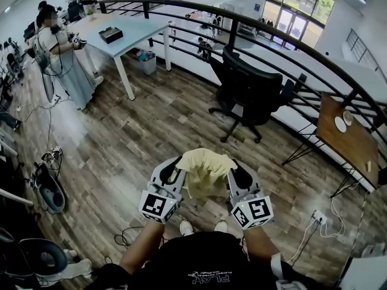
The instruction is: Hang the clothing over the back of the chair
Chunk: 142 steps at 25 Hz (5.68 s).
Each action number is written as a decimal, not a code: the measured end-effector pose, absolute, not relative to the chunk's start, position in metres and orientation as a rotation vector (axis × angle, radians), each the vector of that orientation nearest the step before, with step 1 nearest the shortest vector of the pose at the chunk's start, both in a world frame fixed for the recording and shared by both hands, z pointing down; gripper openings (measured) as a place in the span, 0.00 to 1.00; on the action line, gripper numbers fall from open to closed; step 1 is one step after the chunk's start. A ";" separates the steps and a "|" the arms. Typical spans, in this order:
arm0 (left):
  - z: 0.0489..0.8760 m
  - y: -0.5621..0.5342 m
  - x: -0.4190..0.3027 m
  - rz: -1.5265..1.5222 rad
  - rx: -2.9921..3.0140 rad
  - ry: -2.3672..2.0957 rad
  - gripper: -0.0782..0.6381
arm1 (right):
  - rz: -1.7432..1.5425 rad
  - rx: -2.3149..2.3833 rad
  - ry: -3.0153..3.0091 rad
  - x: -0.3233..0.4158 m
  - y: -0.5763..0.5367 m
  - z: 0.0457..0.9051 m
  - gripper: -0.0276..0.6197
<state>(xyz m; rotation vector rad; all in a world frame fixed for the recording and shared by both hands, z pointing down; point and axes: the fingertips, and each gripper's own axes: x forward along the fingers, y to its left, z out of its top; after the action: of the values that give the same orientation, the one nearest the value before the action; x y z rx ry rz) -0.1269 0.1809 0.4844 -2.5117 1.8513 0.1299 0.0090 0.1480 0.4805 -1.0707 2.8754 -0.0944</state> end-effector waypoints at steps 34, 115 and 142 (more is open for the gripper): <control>0.474 0.047 -0.130 0.137 -2.544 1.784 0.19 | -0.024 -1.121 2.863 0.014 0.023 0.463 0.15; 0.342 -0.310 -0.119 0.230 -2.579 1.123 0.19 | 0.524 -1.535 2.598 0.031 -0.261 0.336 0.15; 0.295 -0.445 -0.057 -0.182 -2.444 0.654 0.22 | 0.738 -1.502 2.653 0.093 -0.385 0.275 0.16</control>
<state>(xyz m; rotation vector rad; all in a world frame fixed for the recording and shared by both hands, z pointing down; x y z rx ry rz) -0.0573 -0.4447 0.2948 -2.4440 0.6542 -0.1823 0.0927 -0.3849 0.2747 -1.5025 2.6535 0.7378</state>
